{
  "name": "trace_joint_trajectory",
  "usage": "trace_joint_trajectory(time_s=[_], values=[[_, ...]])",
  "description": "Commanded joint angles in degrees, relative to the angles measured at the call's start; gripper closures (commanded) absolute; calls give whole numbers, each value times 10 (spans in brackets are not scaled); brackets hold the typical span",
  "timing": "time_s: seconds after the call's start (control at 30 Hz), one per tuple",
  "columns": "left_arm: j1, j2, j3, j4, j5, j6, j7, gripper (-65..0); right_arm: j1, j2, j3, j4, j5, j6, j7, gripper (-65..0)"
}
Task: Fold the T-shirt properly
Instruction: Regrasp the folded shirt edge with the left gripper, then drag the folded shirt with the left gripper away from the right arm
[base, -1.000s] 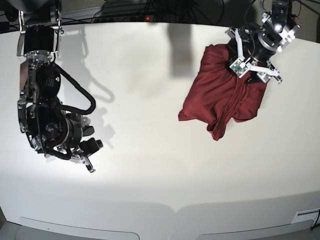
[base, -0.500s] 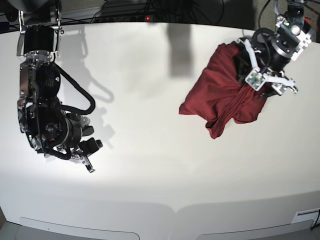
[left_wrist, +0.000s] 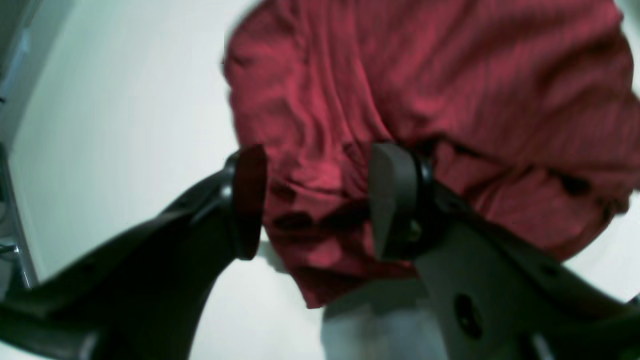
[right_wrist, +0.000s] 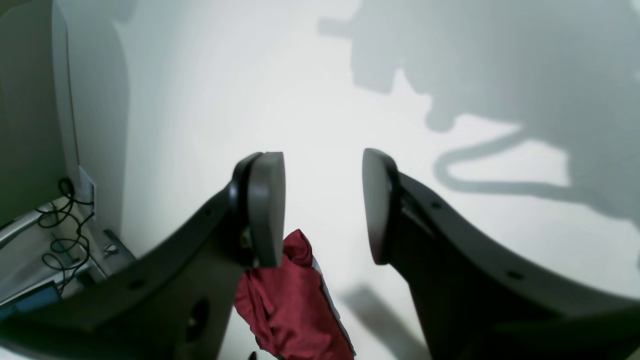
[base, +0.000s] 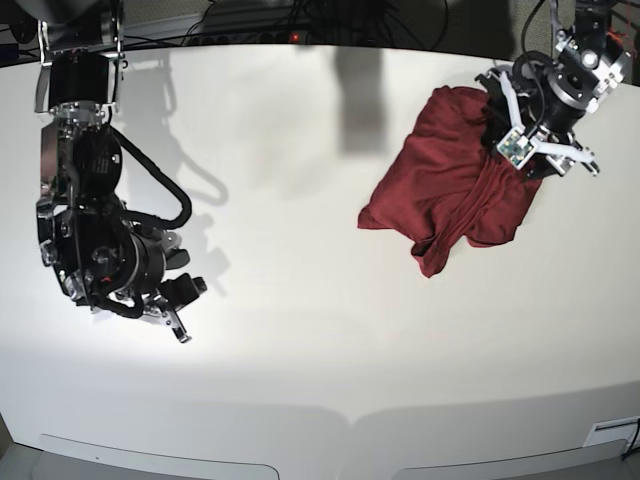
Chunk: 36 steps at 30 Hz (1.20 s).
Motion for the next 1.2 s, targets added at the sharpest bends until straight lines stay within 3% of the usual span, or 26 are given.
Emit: trace_joint_trajectory(time_s=[0.0,0.2,0.27,0.37,0.5,0.53,0.63,0.67,0.73,0.9,1.03,1.17], values=[[-2,-5,-3,2,-2,6,-17,-304,14,6,4,6,5,2,0,-250],[-3,-5,-3,-2,-4,6,-21,-299,14,6,4,6,5,2,1,-250],[-3,-5,-3,-2,-3,6,-23,-216,14,6,4,6,5,2,1,-250],[-4,-5,-3,-3,-3,6,-23,0,14,6,4,6,5,2,1,-250],[-4,-5,-3,-3,-4,9,-23,0,14,6,4,6,5,2,0,-250],[-5,-5,-3,-3,-4,20,-23,0,14,6,4,6,5,2,0,-250],[-9,-5,-5,-3,-4,117,-23,0,14,6,4,6,5,2,1,-250],[-10,-5,-9,-3,-5,133,-22,0,14,6,4,6,5,2,1,-250],[-9,-5,-21,-3,-34,132,-14,0,14,6,4,6,5,2,1,-250],[2,-5,-26,8,-63,84,5,0,14,6,4,6,5,2,1,-250],[7,-5,-26,12,-84,42,5,-206,14,6,4,6,5,2,1,-250],[7,-5,-21,12,-85,-34,-5,-232,14,6,4,6,5,2,1,-250]])
